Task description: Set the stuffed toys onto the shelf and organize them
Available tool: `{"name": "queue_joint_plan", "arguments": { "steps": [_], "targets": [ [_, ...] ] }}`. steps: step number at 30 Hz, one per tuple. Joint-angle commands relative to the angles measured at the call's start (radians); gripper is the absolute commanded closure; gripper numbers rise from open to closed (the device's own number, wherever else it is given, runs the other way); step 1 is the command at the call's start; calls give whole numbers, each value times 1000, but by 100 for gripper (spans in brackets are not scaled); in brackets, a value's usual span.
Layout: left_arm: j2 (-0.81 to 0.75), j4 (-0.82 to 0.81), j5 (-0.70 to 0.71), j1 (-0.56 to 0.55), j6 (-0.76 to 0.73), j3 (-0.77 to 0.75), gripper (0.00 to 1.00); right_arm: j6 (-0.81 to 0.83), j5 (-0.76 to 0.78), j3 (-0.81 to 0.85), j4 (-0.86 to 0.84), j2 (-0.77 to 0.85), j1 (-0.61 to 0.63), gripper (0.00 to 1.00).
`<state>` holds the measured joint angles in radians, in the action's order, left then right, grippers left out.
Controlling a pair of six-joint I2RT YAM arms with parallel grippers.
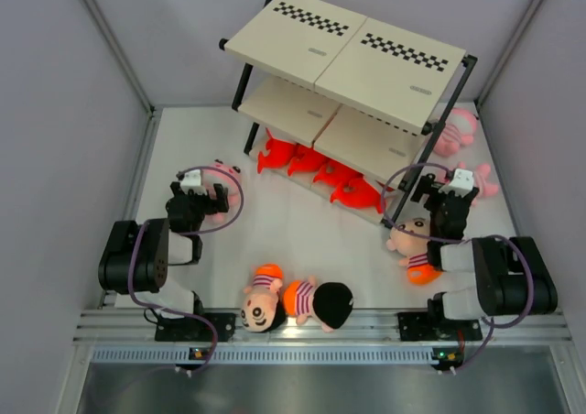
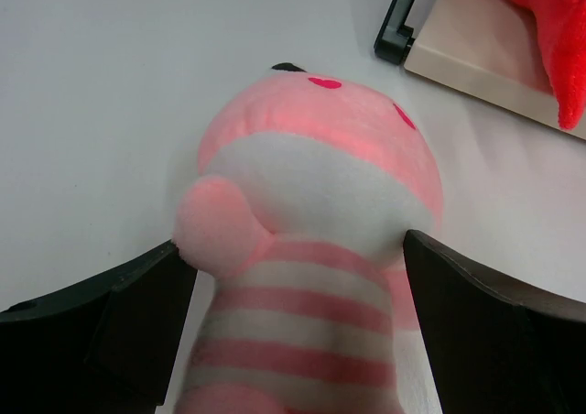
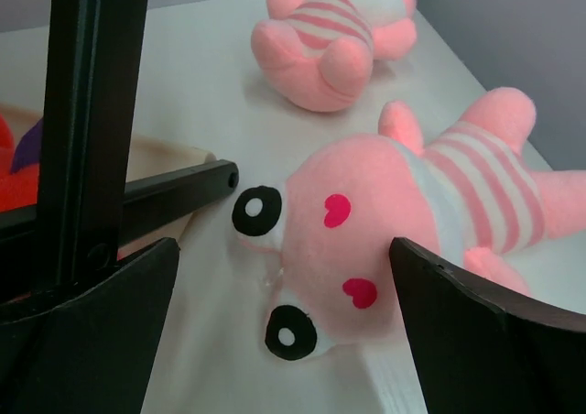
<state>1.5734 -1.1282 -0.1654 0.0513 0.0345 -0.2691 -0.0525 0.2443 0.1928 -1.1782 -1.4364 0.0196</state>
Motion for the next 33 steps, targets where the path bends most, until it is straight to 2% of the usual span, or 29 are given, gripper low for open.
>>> {"name": "queue_joint_plan", "arguments": {
  "steps": [1,6,7,9,10,12,14,15,16,17,19,21,22,23,24,26,29,33],
  "targets": [
    [5,-25,7,-4,-4,-22,2,-41,109,31,96,137,13,1],
    [5,-25,9,-4,-4,-22,1,-118,194,101,392,436,6,1],
    [5,-25,9,-4,-4,-22,1,-156,217,134,563,467,5,1],
    [4,-25,9,-5,-4,-22,1,-203,246,245,731,526,3,1],
    [4,-25,9,-4,-4,-21,1,-245,269,285,902,537,2,1],
    [-41,-7,-5,-4,-4,-31,1,-277,289,397,1042,550,0,0],
    [-167,311,-5,-1,-5,-138,1,-314,311,500,1220,550,-1,1],
    [-202,443,-26,1,-25,-262,1,-323,311,526,1259,553,-1,1],
    [-226,663,-37,1,-82,-321,2,-336,311,551,1294,551,-3,1],
    [-258,758,-39,2,-131,-376,2,-345,312,588,1357,553,-1,0],
    [-276,946,-55,1,-165,-519,2,-375,314,609,1399,568,-3,0],
    [-283,1237,-104,1,-238,-640,2,-389,305,619,1421,599,-3,1],
    [-279,1318,-155,2,-258,-674,2,-394,288,619,1419,611,-3,0],
    [-274,1472,-176,1,-301,-702,2,-395,277,619,1418,622,-3,1],
    [-251,1533,-192,1,-323,-746,2,-395,268,619,1413,640,-3,1],
    [-221,1603,-128,1,-358,-769,2,-392,240,623,1414,656,-3,1],
    [-135,1613,67,1,-427,-766,3,-376,185,649,1421,677,-1,1],
    [-87,1642,106,12,-479,-751,9,-342,116,692,1468,677,-3,1]
  ]
}}
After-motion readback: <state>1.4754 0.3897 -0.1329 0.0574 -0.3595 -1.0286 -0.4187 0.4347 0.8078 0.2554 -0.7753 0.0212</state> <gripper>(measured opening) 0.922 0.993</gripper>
